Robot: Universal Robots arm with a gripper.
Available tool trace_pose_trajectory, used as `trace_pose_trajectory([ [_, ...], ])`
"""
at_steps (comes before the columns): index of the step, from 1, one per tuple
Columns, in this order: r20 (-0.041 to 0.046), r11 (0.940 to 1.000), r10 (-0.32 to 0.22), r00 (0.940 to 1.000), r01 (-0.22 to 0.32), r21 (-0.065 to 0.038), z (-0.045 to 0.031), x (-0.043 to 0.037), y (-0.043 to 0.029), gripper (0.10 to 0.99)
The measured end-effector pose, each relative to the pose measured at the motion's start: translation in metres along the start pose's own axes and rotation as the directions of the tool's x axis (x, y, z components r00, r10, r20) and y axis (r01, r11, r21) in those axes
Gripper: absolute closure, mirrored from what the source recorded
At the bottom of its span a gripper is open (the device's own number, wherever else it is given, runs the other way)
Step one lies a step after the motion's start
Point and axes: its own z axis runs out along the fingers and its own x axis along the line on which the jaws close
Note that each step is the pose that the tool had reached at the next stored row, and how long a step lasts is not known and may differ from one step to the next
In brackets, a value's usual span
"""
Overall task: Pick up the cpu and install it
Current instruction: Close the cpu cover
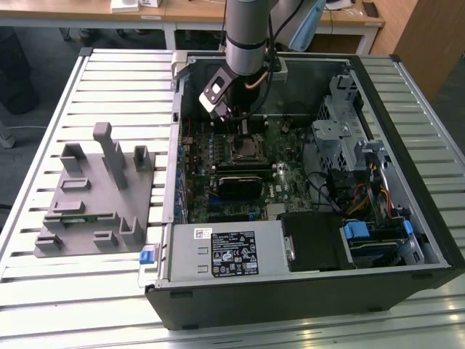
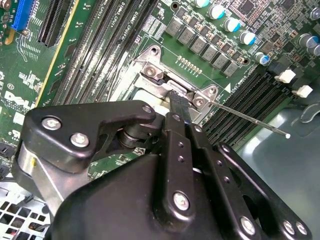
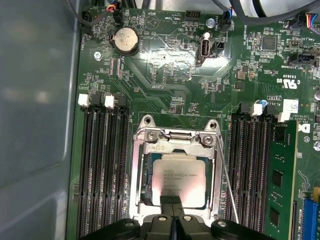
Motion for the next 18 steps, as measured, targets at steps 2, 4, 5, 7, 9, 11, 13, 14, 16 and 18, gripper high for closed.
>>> trace_pose_trajectory([
  [2, 0.0000, 1.0000, 0.000, 1.0000, 0.000, 0.000, 0.0004, -0.0001, 0.0013, 0.980],
  [4, 0.0000, 1.0000, 0.000, 1.0000, 0.000, 0.000, 0.0004, -0.0002, 0.0037, 0.980],
  [5, -0.0001, 1.0000, 0.000, 1.0000, 0.000, 0.000, 0.0005, -0.0002, 0.0049, 0.980],
  [7, -0.0001, 1.0000, 0.000, 1.0000, 0.000, 0.000, 0.0005, -0.0004, 0.0081, 0.980],
  [9, -0.0001, 1.0000, 0.000, 1.0000, 0.000, 0.000, 0.0005, -0.0006, 0.0117, 0.980],
  [11, 0.0000, 1.0000, 0.000, 1.0000, 0.000, 0.000, 0.0004, -0.0007, 0.0144, 0.980],
  [13, 0.0001, 1.0000, 0.000, 1.0000, 0.000, 0.000, -0.0026, -0.0007, 0.0144, 0.980],
  [14, -0.0001, 1.0000, 0.000, 1.0000, 0.000, 0.000, -0.0049, -0.0006, 0.0144, 0.980],
  [16, -0.0002, 1.0000, 0.000, 1.0000, 0.000, 0.000, -0.0070, -0.0006, 0.0131, 0.980],
  [18, -0.0001, 1.0000, 0.000, 1.0000, 0.000, -0.001, -0.0070, -0.0003, 0.0084, 0.980],
])
